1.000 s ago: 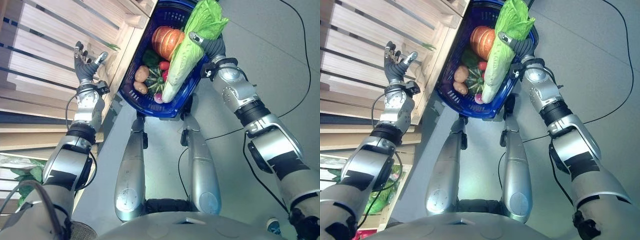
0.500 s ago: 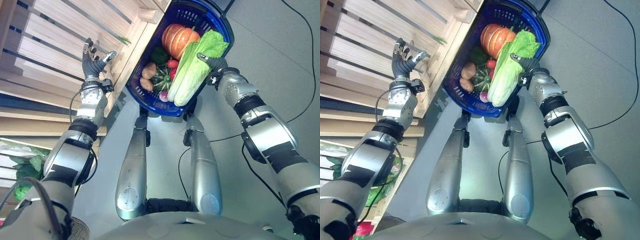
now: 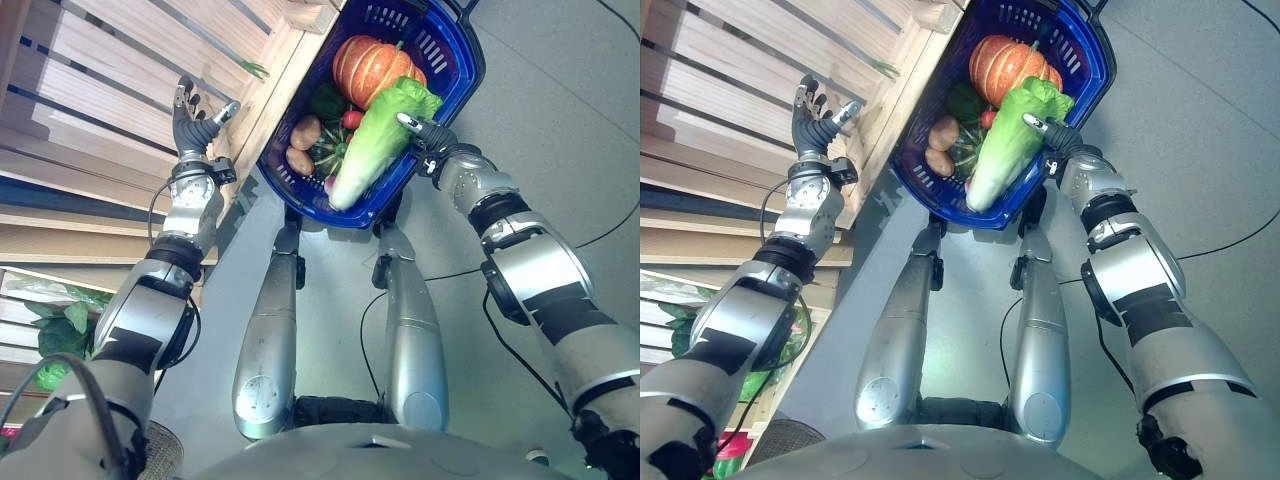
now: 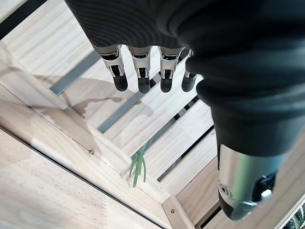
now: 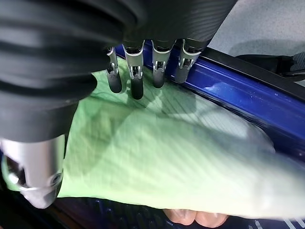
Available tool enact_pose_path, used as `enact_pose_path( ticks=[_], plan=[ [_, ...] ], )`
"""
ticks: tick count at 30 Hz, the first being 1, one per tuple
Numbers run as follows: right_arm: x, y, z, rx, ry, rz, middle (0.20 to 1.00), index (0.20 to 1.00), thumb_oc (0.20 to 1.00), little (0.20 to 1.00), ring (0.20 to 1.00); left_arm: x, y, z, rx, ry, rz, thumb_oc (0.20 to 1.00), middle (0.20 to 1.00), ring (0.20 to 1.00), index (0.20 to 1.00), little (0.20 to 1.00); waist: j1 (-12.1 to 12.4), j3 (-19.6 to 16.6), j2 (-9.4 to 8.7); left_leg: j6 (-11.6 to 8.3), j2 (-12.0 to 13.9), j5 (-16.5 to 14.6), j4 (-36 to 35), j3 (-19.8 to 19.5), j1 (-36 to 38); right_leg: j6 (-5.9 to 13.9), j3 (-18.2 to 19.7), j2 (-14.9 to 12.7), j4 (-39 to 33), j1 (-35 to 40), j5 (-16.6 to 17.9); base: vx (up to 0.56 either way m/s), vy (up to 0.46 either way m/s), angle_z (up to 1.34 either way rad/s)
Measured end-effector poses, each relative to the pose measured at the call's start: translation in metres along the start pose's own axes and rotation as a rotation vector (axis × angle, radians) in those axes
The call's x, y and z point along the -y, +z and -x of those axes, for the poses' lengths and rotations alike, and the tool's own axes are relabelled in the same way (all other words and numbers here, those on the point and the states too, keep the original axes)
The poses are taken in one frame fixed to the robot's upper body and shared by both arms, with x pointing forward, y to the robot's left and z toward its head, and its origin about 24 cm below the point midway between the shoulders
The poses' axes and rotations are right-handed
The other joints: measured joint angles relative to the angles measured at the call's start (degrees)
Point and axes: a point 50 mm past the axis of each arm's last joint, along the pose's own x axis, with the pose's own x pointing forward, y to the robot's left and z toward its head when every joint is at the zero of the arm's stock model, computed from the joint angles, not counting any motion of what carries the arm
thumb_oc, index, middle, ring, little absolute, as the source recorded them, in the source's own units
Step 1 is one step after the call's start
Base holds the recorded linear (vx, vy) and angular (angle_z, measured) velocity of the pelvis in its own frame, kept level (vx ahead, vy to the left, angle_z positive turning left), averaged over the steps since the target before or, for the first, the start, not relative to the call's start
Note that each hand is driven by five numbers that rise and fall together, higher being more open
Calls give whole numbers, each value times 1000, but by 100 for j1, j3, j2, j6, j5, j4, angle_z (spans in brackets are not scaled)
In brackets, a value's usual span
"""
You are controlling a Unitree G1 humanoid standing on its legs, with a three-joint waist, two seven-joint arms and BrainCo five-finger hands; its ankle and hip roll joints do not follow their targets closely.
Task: Pick up fruits and vegetables into the basket
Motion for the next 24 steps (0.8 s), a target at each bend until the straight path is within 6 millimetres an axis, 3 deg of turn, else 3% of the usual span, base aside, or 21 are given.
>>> enact_pose_path(
  ticks=[15,21,24],
  plan=[
    [1,4,0,54,-21,104,1000,1000,1000,1000,1000,2,-2,2,-6,11,1,1000,1000,1000,1000,1000,2,2,4,35,-6,27,0,-8,100,-1,0,0,-6,100,3,-3,2,0],
    [5,5,3,163,-59,192,1000,1000,1000,1000,1000,-9,-18,11,-30,-2,-95,1000,1000,1000,1000,1000,-14,3,5,26,-6,-10,-97,14,603,17,3,1,-168,625,13,-45,34,-1],
    [11,-13,6,190,-74,233,1000,1000,1000,1000,1000,-24,-40,26,-96,-14,-176,1000,1000,1000,1000,1000,-46,4,8,51,-4,13,-388,53,1173,44,2,8,-523,1209,67,-16,51,-5]
  ],
)
